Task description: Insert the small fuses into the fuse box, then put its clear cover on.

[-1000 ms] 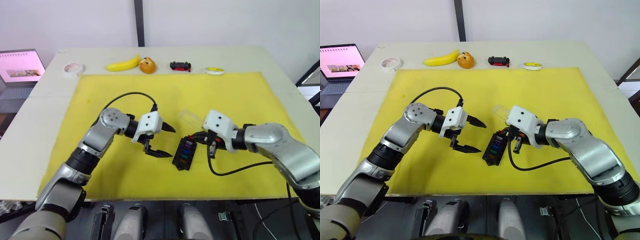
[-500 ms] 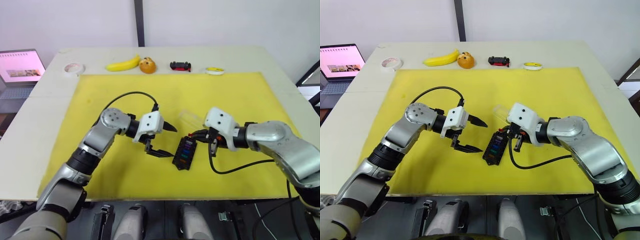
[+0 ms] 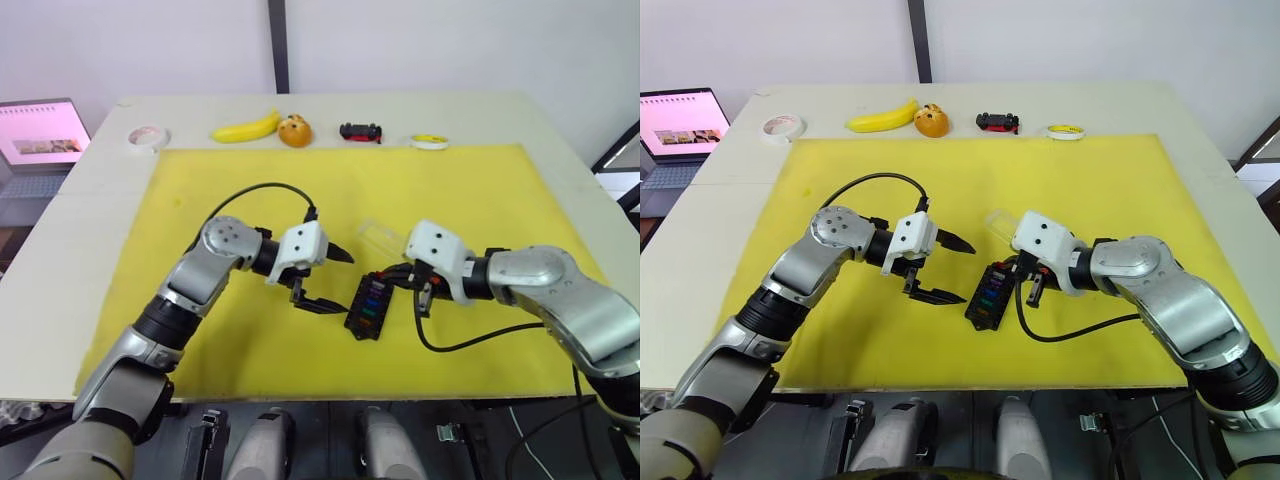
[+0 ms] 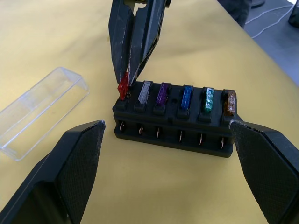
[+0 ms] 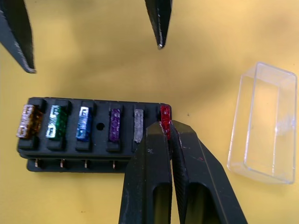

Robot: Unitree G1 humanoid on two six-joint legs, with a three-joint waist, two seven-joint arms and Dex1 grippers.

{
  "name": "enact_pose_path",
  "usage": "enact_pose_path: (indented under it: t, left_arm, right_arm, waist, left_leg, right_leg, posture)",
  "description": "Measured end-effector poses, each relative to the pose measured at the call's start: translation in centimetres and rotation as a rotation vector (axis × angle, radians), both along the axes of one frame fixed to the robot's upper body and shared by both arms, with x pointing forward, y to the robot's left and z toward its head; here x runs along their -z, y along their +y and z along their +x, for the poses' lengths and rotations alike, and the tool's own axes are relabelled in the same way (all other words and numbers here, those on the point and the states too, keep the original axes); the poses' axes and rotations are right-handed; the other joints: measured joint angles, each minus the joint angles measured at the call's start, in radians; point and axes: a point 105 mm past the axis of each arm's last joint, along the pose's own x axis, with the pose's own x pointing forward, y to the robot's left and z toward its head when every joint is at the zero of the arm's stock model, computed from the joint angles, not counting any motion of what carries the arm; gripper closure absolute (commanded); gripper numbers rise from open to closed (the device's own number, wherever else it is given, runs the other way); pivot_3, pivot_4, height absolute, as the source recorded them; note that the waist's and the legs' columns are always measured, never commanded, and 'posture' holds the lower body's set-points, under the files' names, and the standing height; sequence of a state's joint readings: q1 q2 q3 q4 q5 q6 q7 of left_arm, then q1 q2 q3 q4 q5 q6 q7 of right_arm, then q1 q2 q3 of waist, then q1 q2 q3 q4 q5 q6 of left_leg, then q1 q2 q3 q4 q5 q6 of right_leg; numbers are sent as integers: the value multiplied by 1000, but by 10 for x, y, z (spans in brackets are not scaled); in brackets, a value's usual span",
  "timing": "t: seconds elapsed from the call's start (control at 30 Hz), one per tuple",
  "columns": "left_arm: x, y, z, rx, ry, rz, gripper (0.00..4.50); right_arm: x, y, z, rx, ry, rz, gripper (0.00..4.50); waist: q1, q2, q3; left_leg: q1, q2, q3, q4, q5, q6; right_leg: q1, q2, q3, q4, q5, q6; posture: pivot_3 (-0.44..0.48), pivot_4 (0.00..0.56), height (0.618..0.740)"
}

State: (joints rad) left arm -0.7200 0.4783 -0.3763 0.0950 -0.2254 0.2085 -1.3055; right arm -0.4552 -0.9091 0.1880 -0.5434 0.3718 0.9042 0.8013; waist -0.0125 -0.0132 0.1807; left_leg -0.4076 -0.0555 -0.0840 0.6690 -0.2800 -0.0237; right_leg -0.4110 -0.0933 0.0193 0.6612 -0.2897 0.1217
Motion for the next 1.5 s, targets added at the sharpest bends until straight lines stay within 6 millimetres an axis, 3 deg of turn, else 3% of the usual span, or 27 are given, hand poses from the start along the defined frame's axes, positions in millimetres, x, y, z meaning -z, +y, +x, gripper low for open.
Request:
enact_pose_path:
  t: [1.5]
  left_arm:
    - [0, -2, -1, 5, 0, -7, 17]
  right_arm:
    - [4, 0, 1, -12, 5, -11, 4500]
  waist:
    - [0, 0, 0]
  left_leg:
    - [0, 0, 0, 0, 0, -1]
  right_leg:
    - [0, 0, 0, 0, 0, 0]
  posture:
    - [0, 150, 740]
